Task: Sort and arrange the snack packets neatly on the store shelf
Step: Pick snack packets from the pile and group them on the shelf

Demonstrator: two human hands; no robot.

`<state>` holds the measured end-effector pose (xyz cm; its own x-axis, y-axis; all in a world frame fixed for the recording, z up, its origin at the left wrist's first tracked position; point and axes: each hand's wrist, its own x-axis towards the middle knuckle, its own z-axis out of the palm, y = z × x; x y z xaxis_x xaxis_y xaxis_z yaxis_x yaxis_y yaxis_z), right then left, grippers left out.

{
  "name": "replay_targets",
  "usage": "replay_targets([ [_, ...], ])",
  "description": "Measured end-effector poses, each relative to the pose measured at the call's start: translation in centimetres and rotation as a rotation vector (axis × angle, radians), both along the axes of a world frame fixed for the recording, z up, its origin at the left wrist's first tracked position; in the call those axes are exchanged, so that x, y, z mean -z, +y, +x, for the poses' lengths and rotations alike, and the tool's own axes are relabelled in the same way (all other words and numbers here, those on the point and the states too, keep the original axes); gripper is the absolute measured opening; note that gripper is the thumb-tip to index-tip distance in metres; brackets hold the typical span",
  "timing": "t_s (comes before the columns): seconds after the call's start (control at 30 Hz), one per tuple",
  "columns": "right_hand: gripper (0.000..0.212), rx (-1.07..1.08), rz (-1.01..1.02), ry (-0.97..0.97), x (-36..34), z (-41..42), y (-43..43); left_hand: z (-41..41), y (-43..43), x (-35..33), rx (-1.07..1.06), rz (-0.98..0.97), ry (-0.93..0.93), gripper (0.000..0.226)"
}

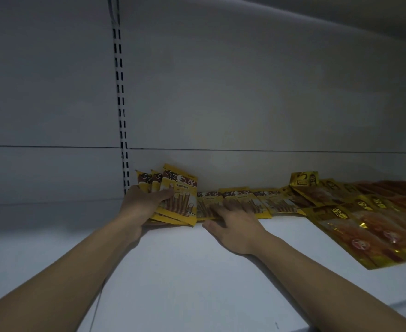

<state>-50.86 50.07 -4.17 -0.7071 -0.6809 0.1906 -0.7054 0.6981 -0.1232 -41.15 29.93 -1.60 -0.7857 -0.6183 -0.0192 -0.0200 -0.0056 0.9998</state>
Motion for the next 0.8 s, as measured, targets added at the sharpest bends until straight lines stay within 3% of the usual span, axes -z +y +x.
replay_targets([
  [0.2,0.050,-0.060,-0.059,0.041,-0.3,0.3,0.1,0.2,0.0,-0.2,0.027,0.051,0.003,0.028],
  [0.33,0.039,-0.144,-0.187,-0.047,-0.7,1.2,0.2,0.2,-0.3,-0.7,0.055,0.131,0.000,0.030],
  [0.53,0.023,-0.110,-0.307,0.017,-1.0,2.0,-0.4,0.7,-0.3,-1.1,0.279,0.248,-0.164,0.036],
  [0.63,0.017,-0.116,-0.264,0.015,-0.9,2.0,-0.7,0.8,-0.3,-1.6,0.313,0.308,-0.162,0.038],
  [0.8,0.007,-0.143,-0.538,-0.166,-1.1,2.0,-0.9,1.0,0.2,-1.8,0.411,0.349,-0.149,0.030],
])
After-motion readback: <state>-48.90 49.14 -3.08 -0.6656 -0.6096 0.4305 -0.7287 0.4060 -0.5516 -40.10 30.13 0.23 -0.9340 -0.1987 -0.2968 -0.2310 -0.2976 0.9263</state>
